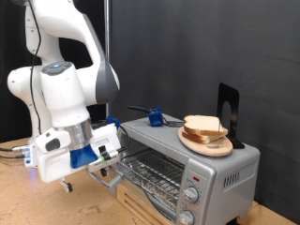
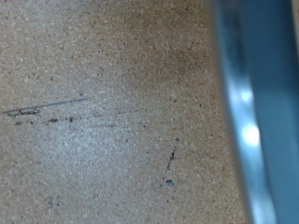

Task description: Make a piece of toast with the oven

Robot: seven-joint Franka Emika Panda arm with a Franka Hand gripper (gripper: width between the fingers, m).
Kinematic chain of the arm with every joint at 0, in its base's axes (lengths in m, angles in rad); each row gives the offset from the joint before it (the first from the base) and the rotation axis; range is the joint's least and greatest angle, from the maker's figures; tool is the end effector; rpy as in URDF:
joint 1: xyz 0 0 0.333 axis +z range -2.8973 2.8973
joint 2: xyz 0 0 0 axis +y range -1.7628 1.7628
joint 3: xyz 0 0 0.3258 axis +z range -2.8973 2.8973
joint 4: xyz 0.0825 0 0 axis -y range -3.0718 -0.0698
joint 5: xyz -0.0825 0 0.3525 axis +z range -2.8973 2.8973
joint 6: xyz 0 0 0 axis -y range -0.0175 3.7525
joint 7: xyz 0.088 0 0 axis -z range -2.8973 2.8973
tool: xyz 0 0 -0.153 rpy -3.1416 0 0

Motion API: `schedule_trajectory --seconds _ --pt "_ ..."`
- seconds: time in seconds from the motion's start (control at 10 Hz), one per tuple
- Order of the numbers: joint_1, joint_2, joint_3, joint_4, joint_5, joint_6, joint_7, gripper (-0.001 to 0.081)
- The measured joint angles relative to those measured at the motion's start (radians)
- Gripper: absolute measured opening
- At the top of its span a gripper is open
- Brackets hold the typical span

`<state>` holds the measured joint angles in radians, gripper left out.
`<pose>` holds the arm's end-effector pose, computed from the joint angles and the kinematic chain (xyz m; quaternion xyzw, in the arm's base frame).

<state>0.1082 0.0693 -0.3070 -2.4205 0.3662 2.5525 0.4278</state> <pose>0.4737 -0.0920 0.2769 -0.8906 0.4433 -0.0228 0.0991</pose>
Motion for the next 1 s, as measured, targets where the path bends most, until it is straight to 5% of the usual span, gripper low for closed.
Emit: schedule_trajectory --seconds 0.7,1.0 --pt "-0.032 0.014 -0.024 -0.06 -0.039 0.061 -0.013 0.0809" --pt "-0.038 0.069 -0.026 -0.058 -0.021 0.133 -0.013 0.0809"
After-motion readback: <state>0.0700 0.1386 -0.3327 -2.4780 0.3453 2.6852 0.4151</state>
